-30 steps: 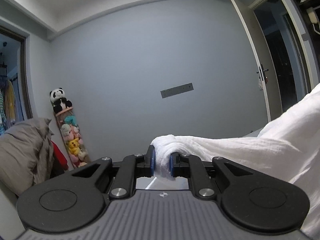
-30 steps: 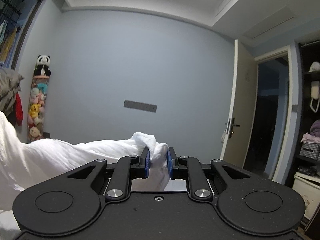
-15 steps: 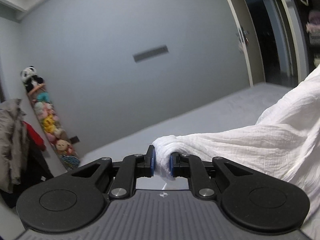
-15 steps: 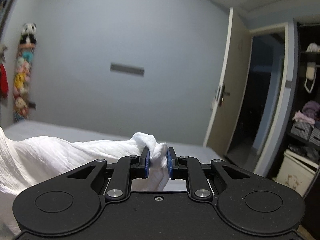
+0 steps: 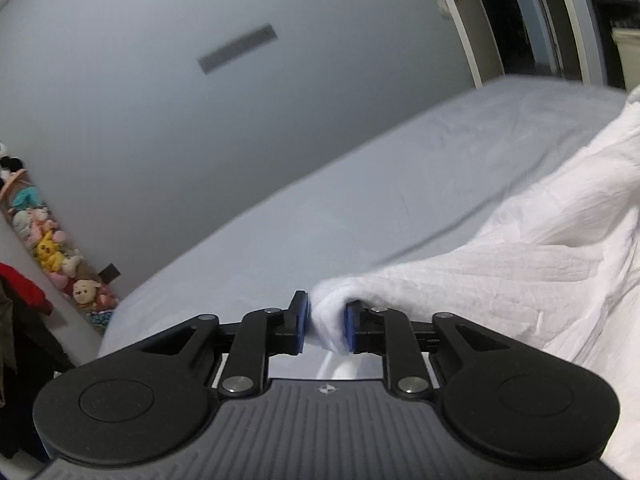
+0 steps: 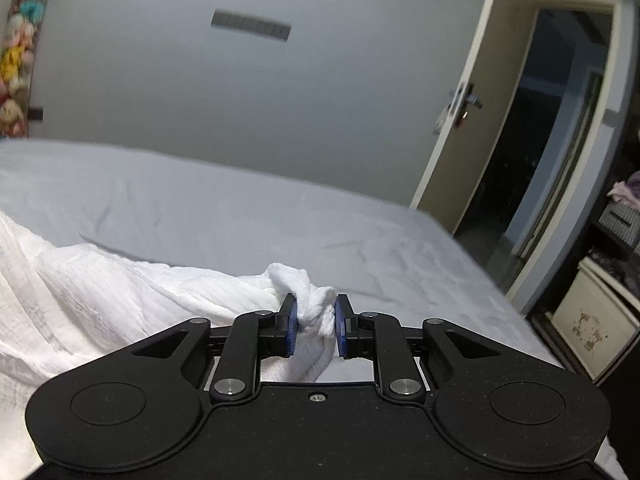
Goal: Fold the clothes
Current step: 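Lift the white garment with both tools and shake it out, then lay the garment on the bed and open both tools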
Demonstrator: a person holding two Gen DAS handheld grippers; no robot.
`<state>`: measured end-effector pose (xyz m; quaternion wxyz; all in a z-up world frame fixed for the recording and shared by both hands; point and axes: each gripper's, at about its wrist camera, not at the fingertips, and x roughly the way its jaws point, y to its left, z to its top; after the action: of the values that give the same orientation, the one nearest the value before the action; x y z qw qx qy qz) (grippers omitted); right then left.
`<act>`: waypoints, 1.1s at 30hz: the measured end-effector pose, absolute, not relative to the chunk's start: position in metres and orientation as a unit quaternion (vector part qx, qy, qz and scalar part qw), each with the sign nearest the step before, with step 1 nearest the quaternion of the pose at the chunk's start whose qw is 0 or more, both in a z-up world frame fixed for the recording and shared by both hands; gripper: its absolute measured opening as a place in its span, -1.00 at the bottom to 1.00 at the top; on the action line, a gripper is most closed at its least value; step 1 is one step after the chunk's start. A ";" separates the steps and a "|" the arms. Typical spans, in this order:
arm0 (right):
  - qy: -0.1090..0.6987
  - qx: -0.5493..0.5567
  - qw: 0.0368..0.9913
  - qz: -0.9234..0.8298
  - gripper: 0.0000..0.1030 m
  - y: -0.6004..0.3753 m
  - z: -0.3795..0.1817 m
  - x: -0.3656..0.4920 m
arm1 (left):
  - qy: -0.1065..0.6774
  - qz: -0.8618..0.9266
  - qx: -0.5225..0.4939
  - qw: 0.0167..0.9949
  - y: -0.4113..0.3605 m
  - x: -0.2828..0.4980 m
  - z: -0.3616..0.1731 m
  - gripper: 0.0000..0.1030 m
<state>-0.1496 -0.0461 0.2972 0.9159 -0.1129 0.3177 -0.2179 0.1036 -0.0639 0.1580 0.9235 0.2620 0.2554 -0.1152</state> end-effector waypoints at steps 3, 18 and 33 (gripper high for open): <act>0.346 -0.088 0.910 -0.210 -0.44 -0.063 0.267 -0.126 | 0.263 -0.119 0.258 0.922 -0.054 0.100 0.142 -0.16; 0.458 0.086 0.869 -0.164 -0.31 -0.078 0.220 -0.208 | 0.272 -0.186 0.255 0.909 -0.005 0.018 0.150 0.23; 0.513 0.243 0.809 -0.153 -0.31 -0.091 0.161 -0.254 | 0.339 -0.238 0.241 0.878 -0.001 -0.044 0.107 0.23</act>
<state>-0.2544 -0.0908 0.1615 0.8090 0.2430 0.5128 -0.1532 -0.0441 -0.0009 0.1070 0.8777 0.2411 0.3391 -0.2378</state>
